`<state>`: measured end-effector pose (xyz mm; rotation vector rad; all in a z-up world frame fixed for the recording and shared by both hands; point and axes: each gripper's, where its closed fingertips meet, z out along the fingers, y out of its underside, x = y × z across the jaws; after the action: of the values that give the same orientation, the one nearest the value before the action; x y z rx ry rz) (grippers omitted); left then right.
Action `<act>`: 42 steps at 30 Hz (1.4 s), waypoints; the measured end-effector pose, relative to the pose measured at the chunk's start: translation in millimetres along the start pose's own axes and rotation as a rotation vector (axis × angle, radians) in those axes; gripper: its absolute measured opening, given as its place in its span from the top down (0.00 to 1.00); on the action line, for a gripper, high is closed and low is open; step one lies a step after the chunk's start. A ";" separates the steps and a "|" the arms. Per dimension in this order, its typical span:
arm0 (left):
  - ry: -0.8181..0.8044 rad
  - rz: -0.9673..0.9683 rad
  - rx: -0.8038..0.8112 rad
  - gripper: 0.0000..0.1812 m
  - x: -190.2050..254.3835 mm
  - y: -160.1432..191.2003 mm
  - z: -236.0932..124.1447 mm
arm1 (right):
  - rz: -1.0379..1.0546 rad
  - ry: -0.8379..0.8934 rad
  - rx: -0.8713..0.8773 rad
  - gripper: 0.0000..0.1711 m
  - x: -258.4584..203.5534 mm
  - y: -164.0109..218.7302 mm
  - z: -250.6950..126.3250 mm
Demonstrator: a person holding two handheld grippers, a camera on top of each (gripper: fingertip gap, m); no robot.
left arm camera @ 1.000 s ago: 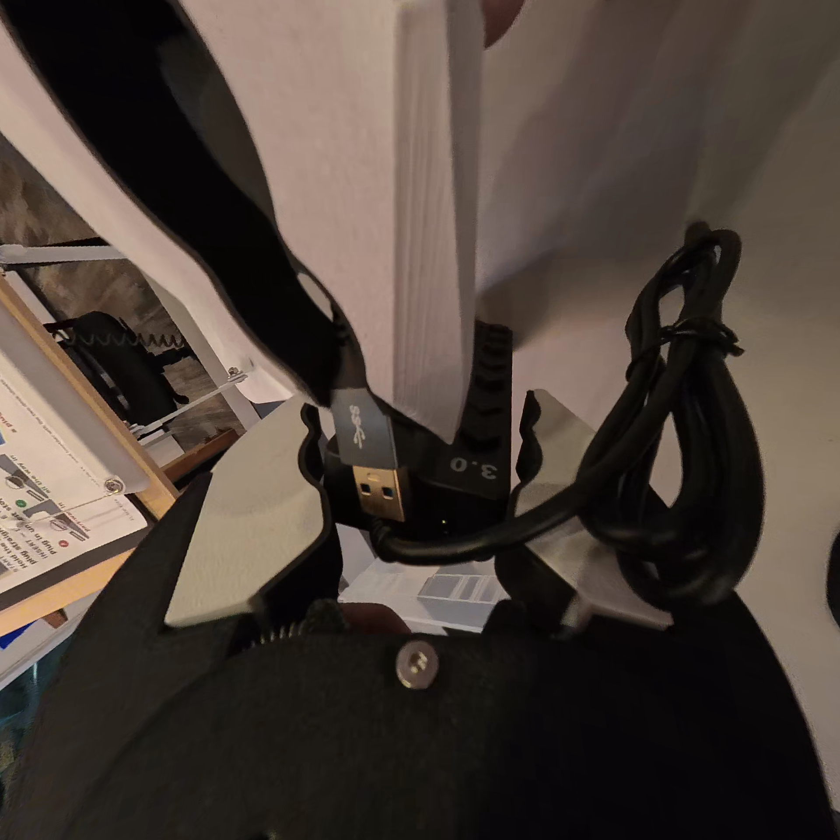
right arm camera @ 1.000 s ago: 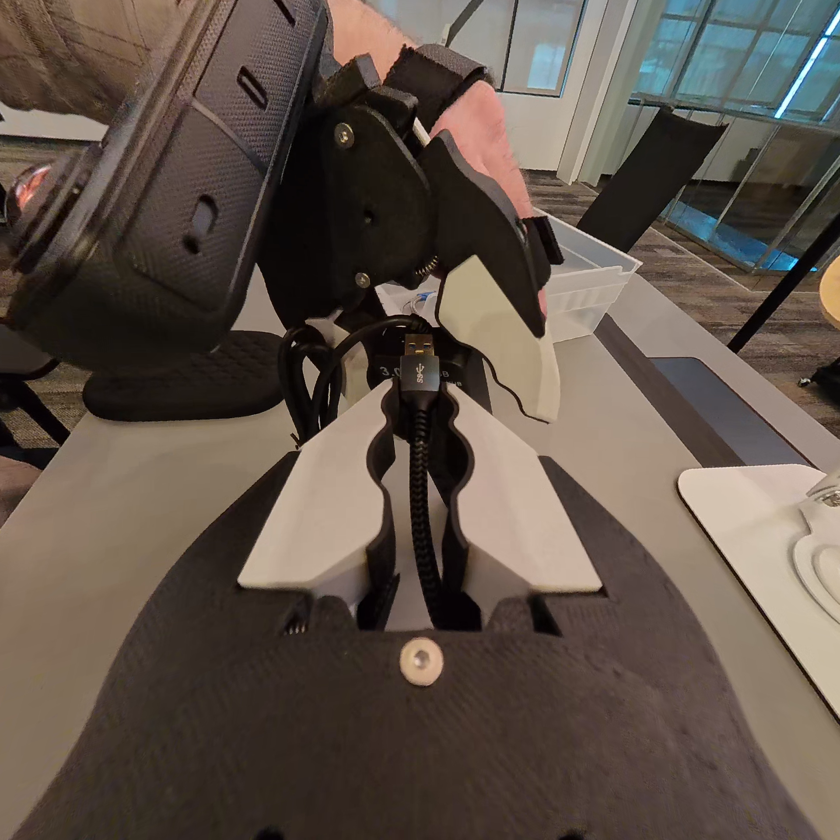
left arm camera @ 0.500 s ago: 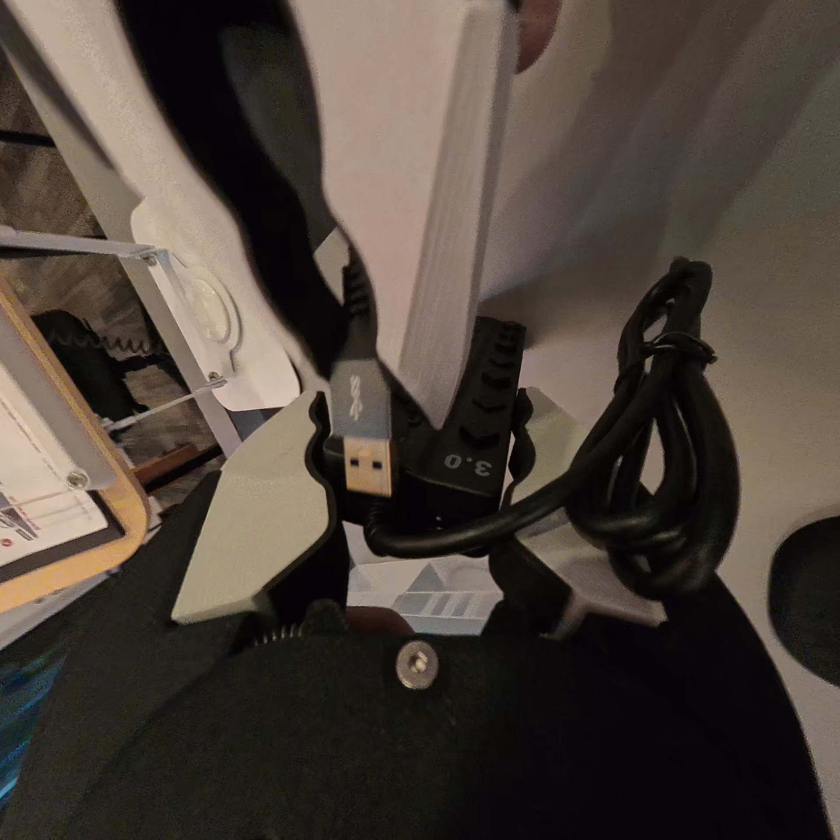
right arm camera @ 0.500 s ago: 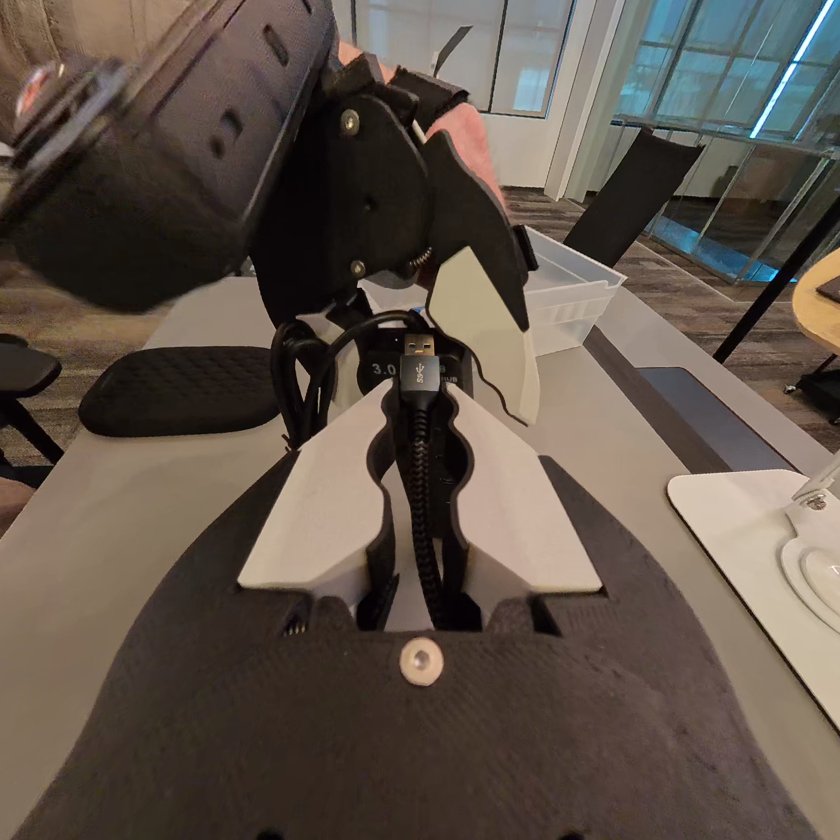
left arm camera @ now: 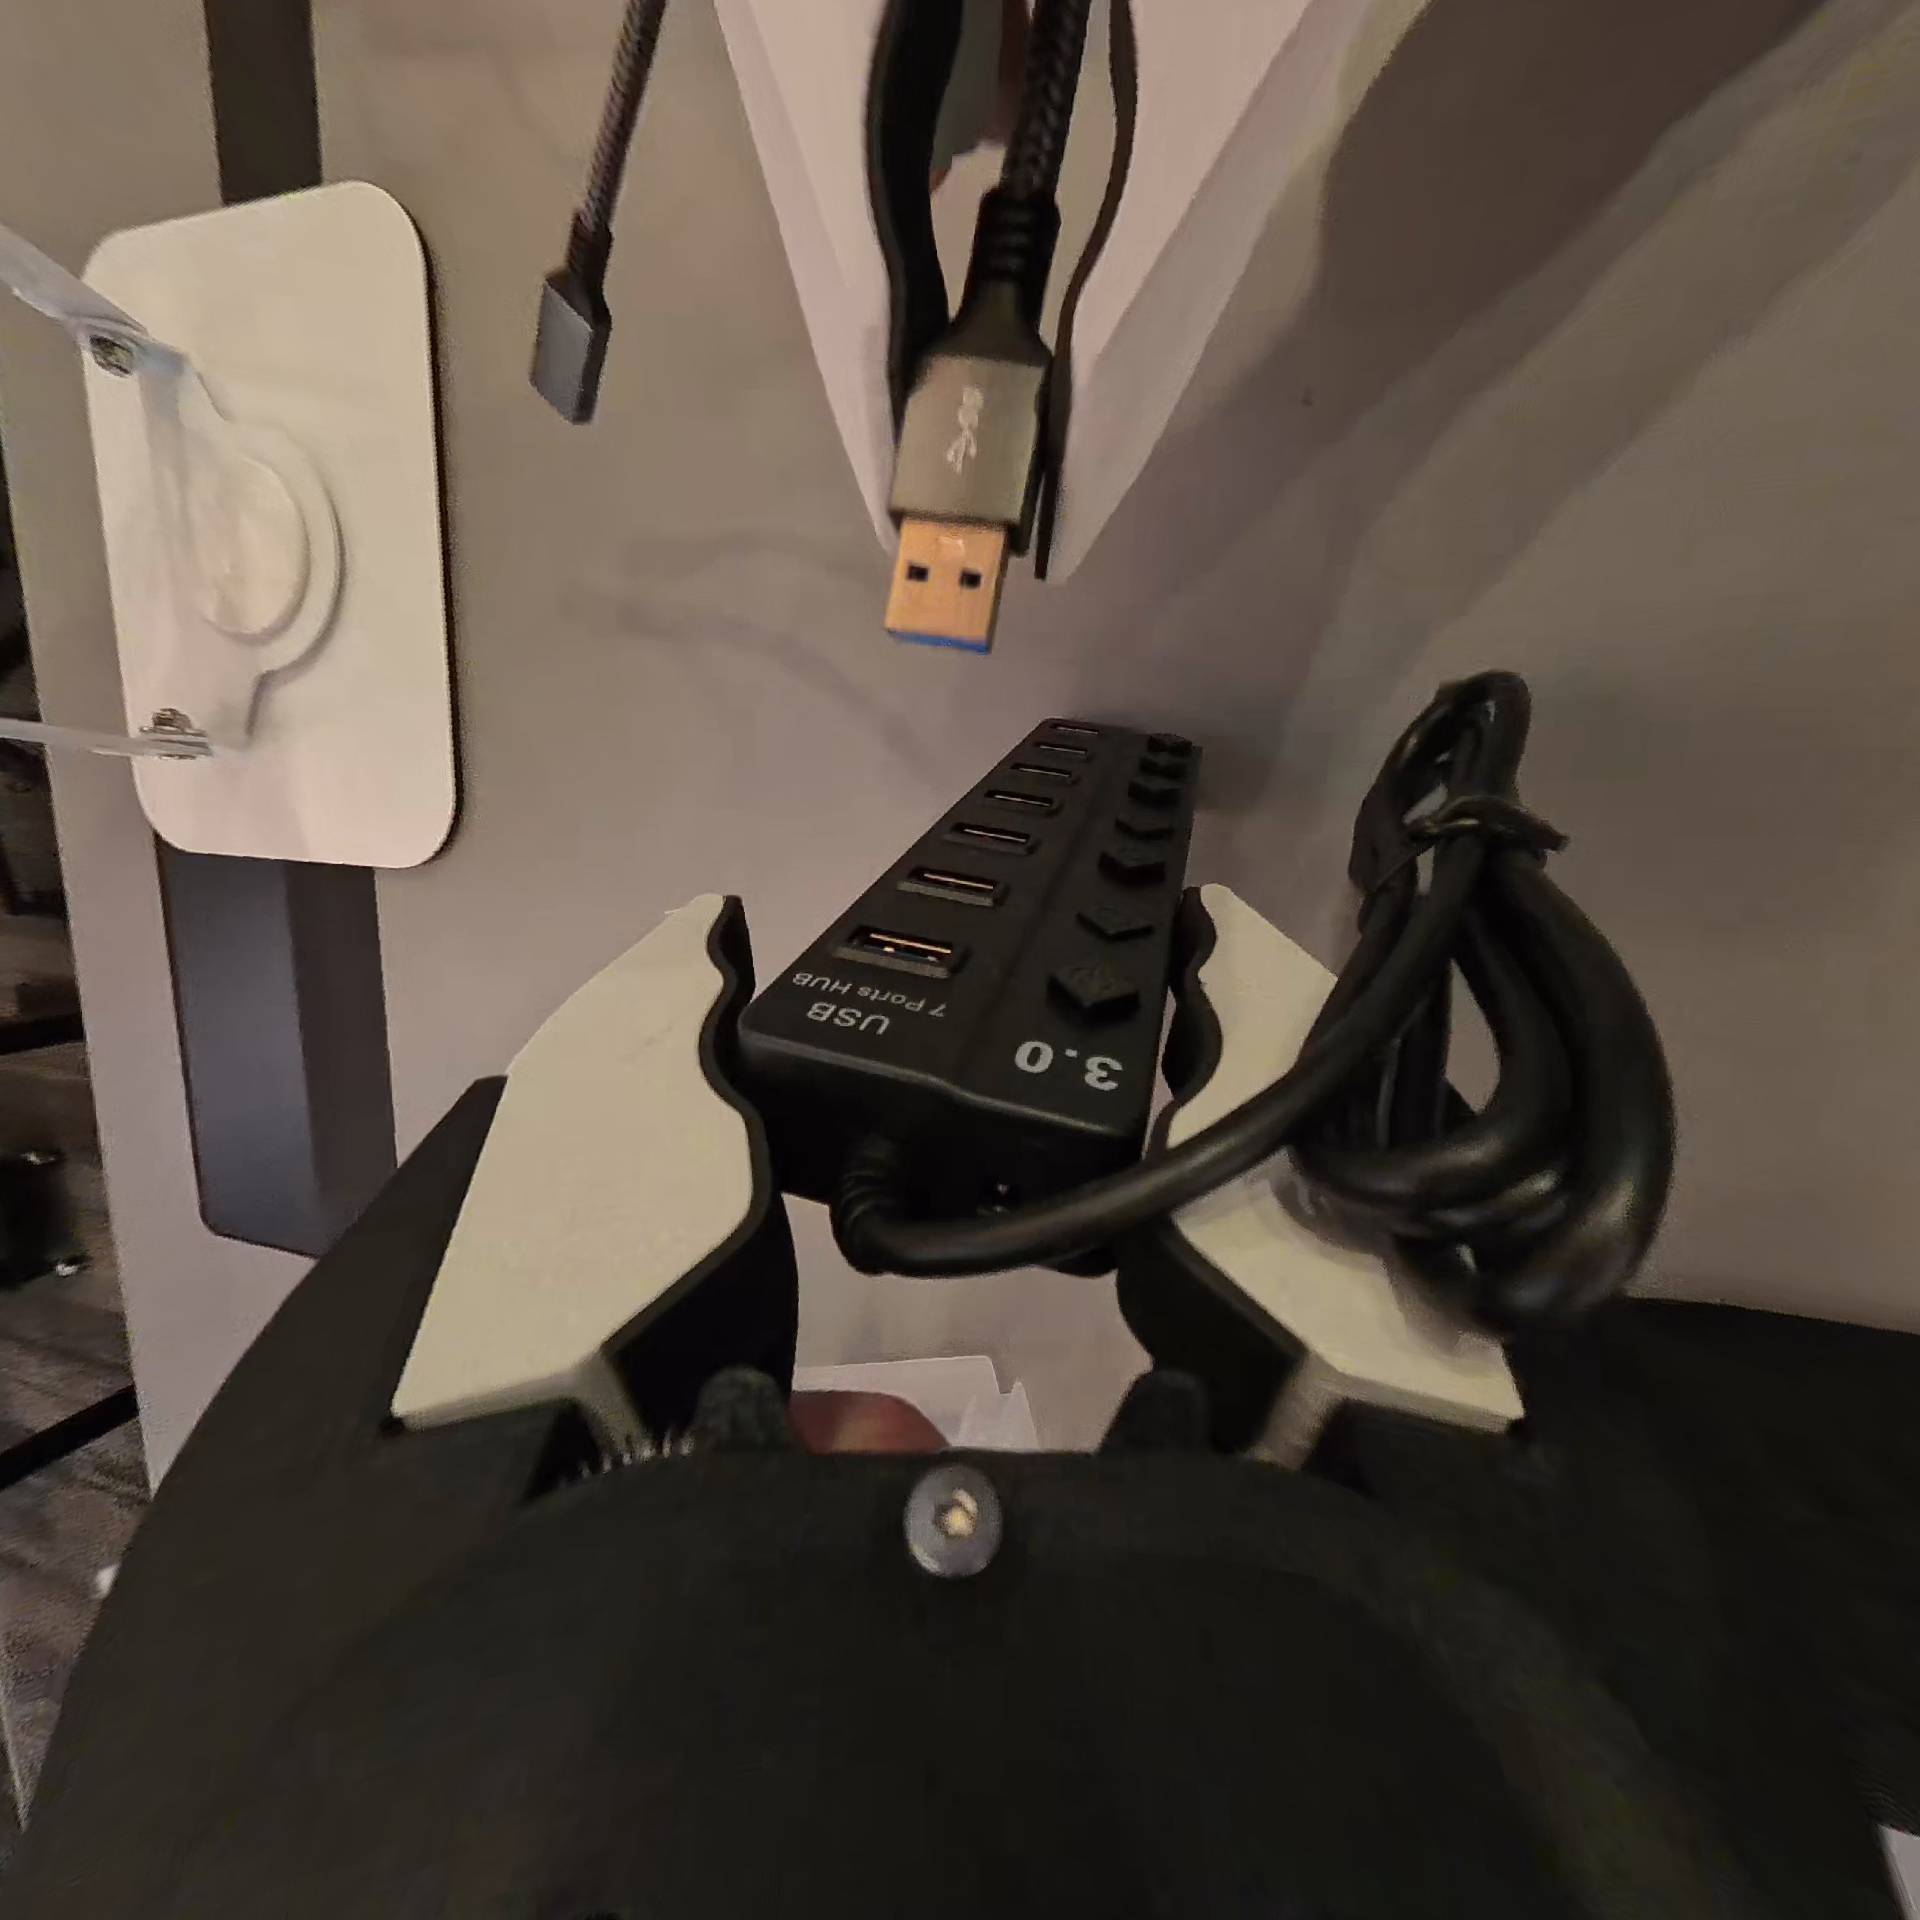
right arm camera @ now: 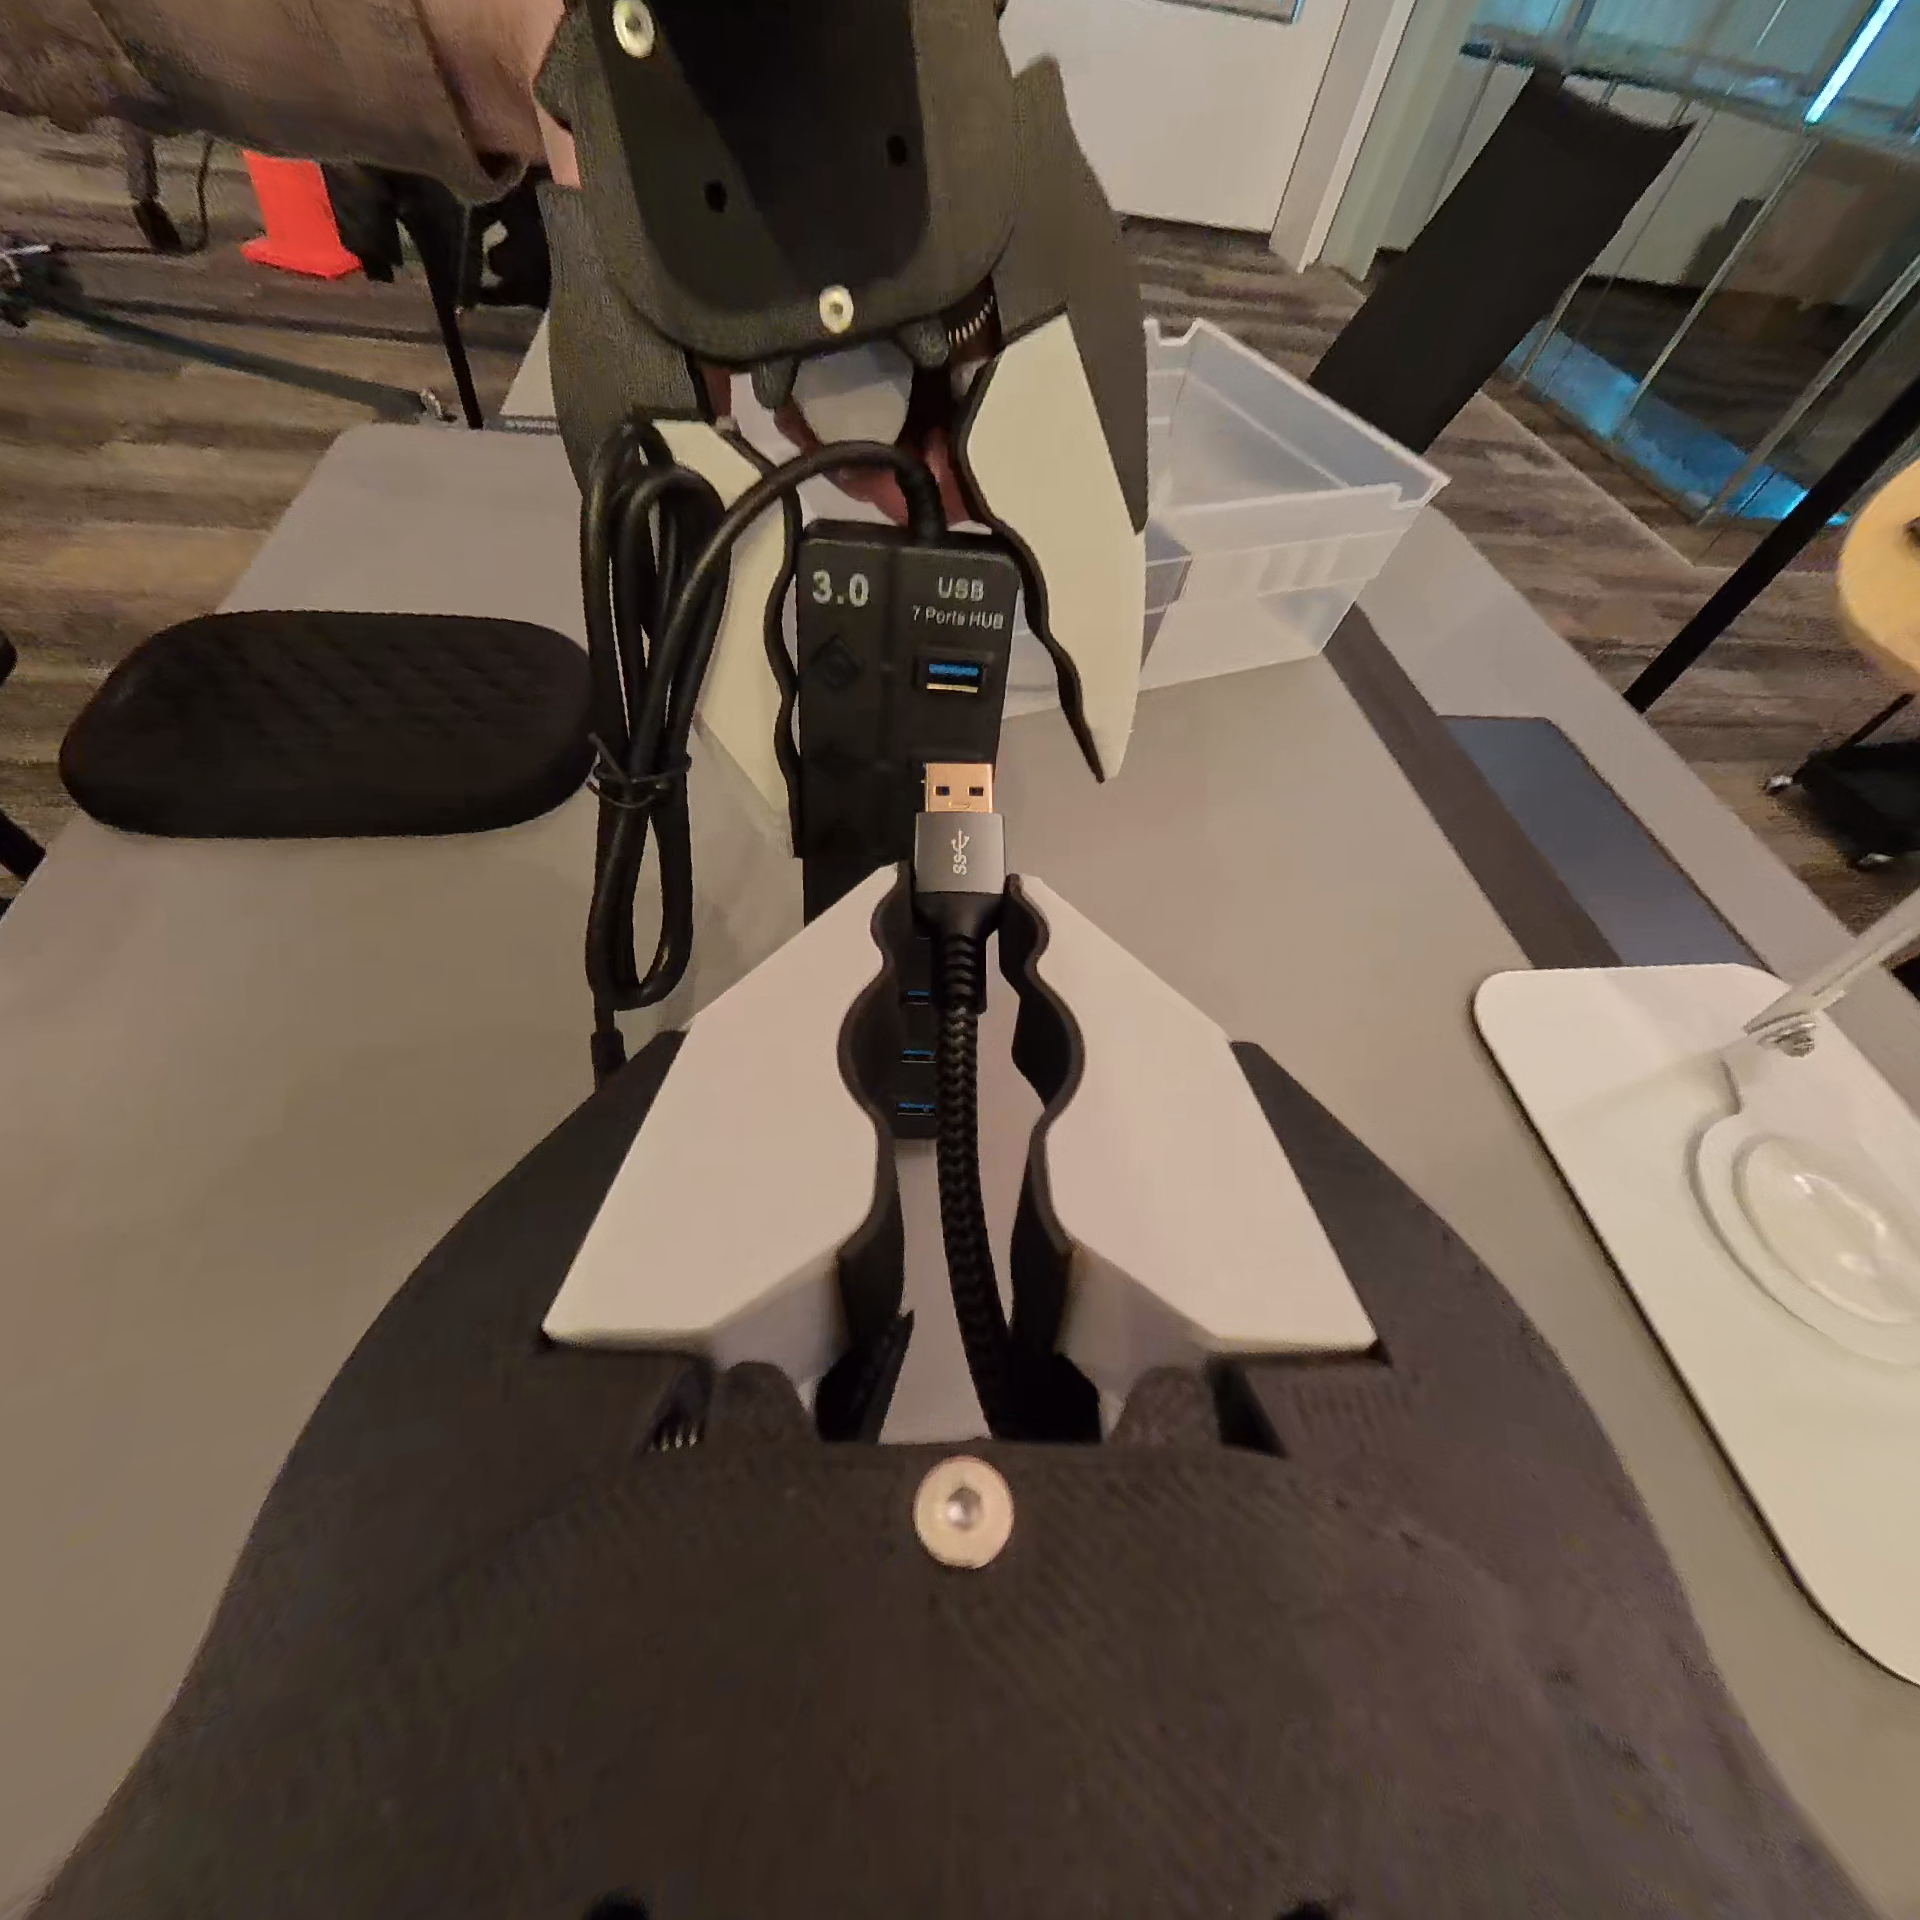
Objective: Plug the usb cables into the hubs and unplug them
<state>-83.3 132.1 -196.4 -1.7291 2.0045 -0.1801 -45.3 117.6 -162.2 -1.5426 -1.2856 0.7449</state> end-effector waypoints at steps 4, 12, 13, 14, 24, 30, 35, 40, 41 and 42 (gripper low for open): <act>-0.012 0.014 0.010 0.57 0.6 -0.5 0.3 | 0.009 -0.018 -0.021 0.92 -6.5 9.2 11.0; -0.028 0.079 -0.012 0.57 6.3 -8.1 2.4 | 0.006 -0.019 -0.018 0.93 -16.4 9.3 21.8; -0.034 0.100 -0.029 0.57 5.7 -6.7 2.1 | 0.010 -0.017 -0.014 0.92 -16.0 8.5 21.4; -0.038 0.111 -0.035 0.57 6.1 -6.9 1.9 | 0.016 -0.020 -0.011 0.92 -16.2 7.5 21.1; -0.055 0.175 -0.064 0.58 9.1 -13.8 0.5 | 0.023 -0.030 -0.004 0.92 -18.2 5.5 20.4; -0.044 0.169 -0.075 0.58 8.2 -13.0 0.4 | 0.005 -0.024 -0.003 0.92 -15.8 2.6 15.9; -0.043 0.204 -0.172 0.58 3.3 -5.4 -4.2 | -0.007 -0.013 -0.036 0.92 -4.3 4.7 3.0; -0.031 0.192 -0.202 0.58 2.0 -4.8 -3.8 | -0.001 -0.032 -0.083 0.92 -0.6 18.5 3.0; -0.032 0.192 -0.206 0.58 2.1 -5.1 -3.6 | -0.003 -0.038 -0.095 0.92 -1.3 21.9 4.3; -0.032 0.191 -0.209 0.58 2.1 -5.2 -3.6 | -0.007 -0.041 -0.106 0.92 -1.5 24.9 5.4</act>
<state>-80.4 128.4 -191.7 -1.6359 2.2156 0.1244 -41.2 118.1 -187.4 -1.6136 -1.3791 0.7168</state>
